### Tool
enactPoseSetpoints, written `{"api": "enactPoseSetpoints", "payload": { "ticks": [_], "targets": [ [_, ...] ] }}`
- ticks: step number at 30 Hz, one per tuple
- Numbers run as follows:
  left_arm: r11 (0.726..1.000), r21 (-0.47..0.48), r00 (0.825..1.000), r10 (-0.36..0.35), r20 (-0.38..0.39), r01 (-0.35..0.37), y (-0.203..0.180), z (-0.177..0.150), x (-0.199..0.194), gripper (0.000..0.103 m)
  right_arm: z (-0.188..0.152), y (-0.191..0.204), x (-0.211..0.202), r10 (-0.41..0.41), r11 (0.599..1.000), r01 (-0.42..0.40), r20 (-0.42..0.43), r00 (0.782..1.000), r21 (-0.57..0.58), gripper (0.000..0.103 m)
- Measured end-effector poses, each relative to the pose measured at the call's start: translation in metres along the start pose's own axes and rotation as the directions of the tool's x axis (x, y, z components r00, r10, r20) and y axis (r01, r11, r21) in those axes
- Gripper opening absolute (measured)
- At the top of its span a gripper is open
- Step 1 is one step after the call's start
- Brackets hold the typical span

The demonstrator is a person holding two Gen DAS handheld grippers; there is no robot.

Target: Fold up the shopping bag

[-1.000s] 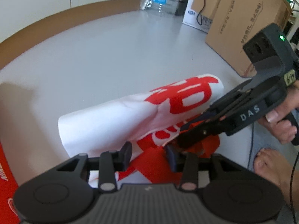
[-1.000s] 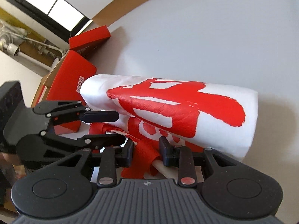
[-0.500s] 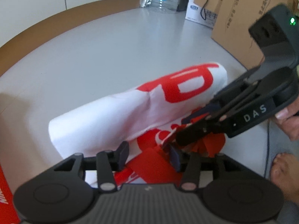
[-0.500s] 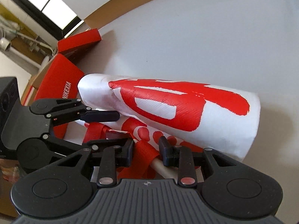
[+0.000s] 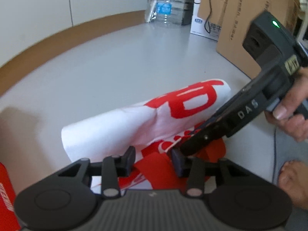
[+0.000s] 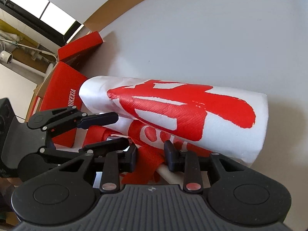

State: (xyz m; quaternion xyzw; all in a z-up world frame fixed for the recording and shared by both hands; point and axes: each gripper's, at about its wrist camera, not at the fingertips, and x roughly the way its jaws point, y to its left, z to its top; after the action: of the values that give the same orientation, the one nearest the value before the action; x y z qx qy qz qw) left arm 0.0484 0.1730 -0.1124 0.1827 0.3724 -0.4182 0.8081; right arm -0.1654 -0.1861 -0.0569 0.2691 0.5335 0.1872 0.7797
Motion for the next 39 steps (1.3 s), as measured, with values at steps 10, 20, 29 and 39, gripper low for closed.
{"api": "enactPoseSetpoints", "payload": {
  "ticks": [10,20,29,39],
  "targets": [
    [0.979,-0.199,0.997,-0.061,-0.049,0.050,0.025,0.001,0.002,0.049,0.009,0.003,0.002,-0.035,0.999,0.036,0.020,0.999,-0.023,0.031],
    [0.954,-0.261,0.983,-0.172,-0.064,0.150,0.031,-0.012,-0.027,0.044,-0.007,0.012,-0.007,-0.057,0.996,0.059,0.022,0.998,-0.074,0.032],
    [0.940,-0.270,0.965,-0.242,-0.097,0.208,0.036,-0.012,-0.044,0.043,-0.026,0.037,-0.025,-0.133,0.955,0.159,0.119,0.984,-0.250,0.032],
    [0.937,-0.247,0.951,-0.283,-0.122,0.247,0.040,-0.014,-0.066,0.042,-0.038,0.055,-0.031,-0.172,0.869,0.233,0.175,0.969,-0.436,0.031]
  ]
}}
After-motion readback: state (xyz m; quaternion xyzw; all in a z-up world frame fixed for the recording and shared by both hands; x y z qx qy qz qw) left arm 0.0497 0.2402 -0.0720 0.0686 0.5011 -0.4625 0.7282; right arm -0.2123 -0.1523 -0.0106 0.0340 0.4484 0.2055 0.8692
